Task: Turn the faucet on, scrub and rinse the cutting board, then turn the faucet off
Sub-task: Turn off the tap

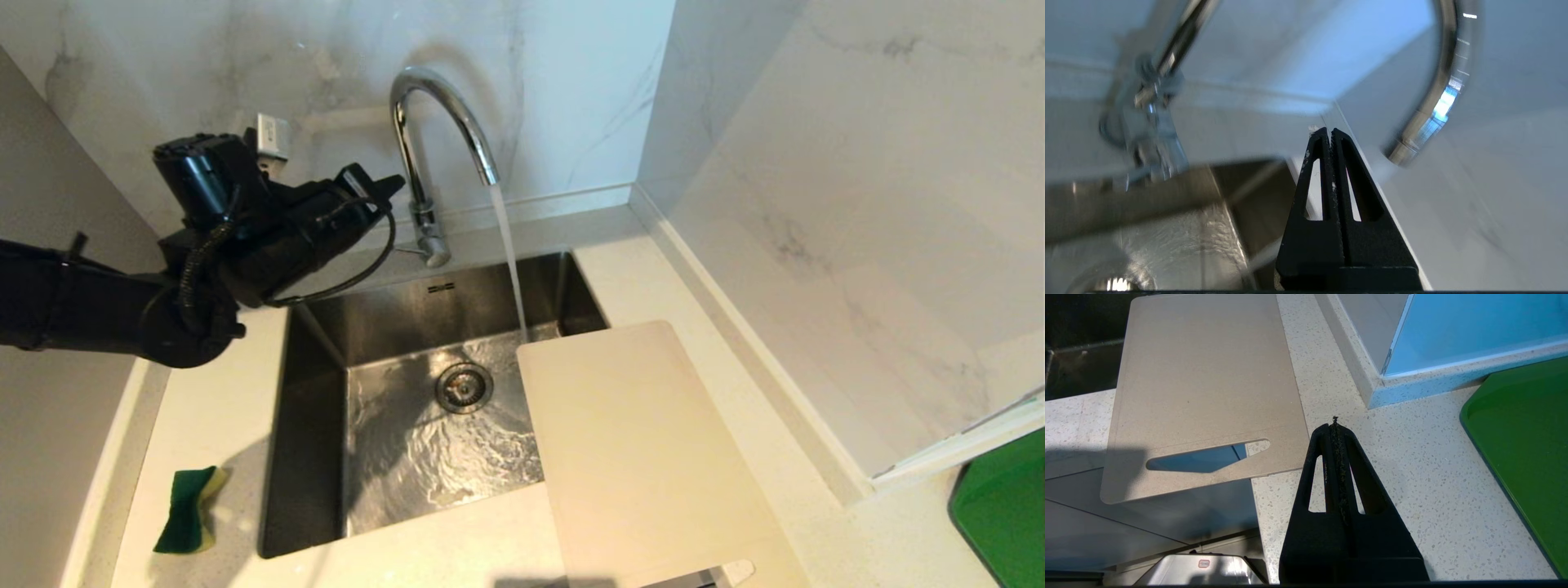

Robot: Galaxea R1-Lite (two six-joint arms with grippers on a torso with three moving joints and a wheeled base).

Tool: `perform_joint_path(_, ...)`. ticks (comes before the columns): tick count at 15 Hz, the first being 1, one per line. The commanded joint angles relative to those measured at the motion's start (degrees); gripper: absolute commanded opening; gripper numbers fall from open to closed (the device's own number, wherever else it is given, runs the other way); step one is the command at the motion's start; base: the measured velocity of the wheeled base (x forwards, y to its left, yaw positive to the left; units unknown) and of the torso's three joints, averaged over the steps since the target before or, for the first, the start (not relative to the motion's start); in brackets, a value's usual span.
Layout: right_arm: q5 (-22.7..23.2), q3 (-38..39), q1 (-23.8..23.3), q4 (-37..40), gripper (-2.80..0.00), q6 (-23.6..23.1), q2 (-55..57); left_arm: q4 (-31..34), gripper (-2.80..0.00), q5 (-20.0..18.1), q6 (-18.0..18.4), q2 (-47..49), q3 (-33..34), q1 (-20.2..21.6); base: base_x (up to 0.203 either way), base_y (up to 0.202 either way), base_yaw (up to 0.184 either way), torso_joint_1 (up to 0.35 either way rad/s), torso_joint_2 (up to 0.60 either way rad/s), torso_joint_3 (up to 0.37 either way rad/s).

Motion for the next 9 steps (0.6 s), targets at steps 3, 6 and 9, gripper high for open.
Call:
perform_joint_path(3,0.0,0.1,0.0,0.0,-2.8,0.1,0.1,-6.2,-2.8,2.1,1.2,12.7,-4.3,-0.5,0.0,0.0,0.0,0.0,0.0,0.0)
perform_joint_path(6,0.0,0.1,0.0,0.0,-2.8,0.0,0.1,-8.9,-2.8,2.6,1.3,17.9,-8.3,-0.3,0.0,0.0,0.0,0.0,0.0,0.0)
perform_joint_path(9,0.0,0.0,0.0,0.0,-2.8,0.0,0.1,-9.5,-2.8,3.1,1.3,21.4,-11.8,0.4,0.0,0.0,0.0,0.0,0.0,0.0)
